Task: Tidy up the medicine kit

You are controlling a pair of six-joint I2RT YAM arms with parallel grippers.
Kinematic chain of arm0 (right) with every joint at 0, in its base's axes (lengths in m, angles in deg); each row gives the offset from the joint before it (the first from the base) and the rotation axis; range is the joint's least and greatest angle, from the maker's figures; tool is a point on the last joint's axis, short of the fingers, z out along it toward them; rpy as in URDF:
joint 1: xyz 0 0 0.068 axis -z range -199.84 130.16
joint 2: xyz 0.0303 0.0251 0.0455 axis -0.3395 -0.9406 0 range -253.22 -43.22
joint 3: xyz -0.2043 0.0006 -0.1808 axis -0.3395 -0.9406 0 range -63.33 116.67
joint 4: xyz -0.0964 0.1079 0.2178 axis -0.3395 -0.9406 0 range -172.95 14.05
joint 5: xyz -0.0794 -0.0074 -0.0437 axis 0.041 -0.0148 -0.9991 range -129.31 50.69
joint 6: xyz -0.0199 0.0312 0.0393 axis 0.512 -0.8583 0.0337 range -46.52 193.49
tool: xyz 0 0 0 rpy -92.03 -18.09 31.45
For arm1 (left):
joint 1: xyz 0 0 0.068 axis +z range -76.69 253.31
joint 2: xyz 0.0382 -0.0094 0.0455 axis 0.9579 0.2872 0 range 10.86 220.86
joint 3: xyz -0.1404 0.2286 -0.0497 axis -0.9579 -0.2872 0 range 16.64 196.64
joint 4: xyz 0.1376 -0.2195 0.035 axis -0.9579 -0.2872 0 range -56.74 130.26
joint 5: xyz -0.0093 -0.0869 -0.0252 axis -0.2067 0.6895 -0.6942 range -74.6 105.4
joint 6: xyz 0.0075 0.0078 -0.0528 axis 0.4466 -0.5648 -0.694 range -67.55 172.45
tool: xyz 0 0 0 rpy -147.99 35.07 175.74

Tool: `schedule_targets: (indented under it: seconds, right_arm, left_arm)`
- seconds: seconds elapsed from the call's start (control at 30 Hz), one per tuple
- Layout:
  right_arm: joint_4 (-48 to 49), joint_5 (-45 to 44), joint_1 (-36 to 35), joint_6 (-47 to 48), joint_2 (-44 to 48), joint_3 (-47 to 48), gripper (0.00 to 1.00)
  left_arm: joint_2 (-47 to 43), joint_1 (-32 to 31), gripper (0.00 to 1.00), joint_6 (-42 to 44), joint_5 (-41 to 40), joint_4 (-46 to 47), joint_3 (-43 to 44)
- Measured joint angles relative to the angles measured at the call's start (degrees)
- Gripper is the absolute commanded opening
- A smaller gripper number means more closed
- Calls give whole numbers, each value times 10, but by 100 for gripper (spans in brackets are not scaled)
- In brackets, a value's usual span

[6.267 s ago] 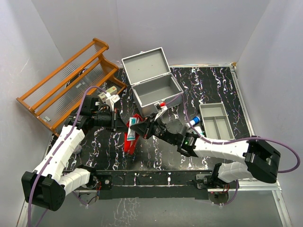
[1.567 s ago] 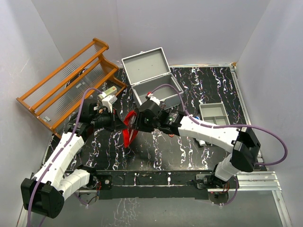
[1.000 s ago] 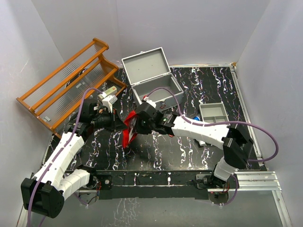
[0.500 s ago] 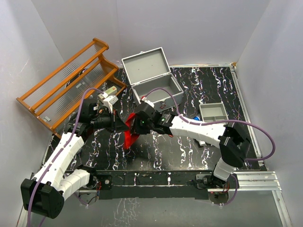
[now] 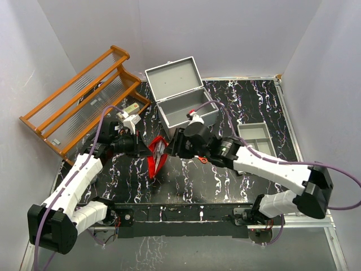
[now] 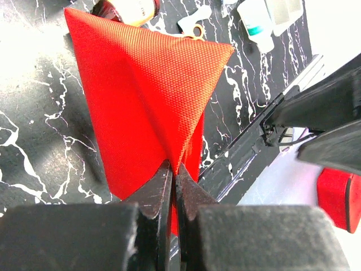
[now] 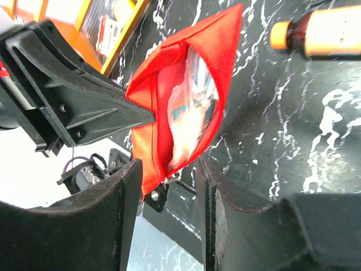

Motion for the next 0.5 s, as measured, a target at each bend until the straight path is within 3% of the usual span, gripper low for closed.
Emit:
schedule_targets:
  seconds: [0.3, 0.5]
  right_arm:
    - [-28, -69, 83, 31, 78, -83, 50]
    - [-65, -98, 165, 62, 81, -136, 57]
  left_arm:
    - [30, 0, 0, -82, -4, 5, -2]
    - [28, 0, 0, -174, 32, 74, -45]
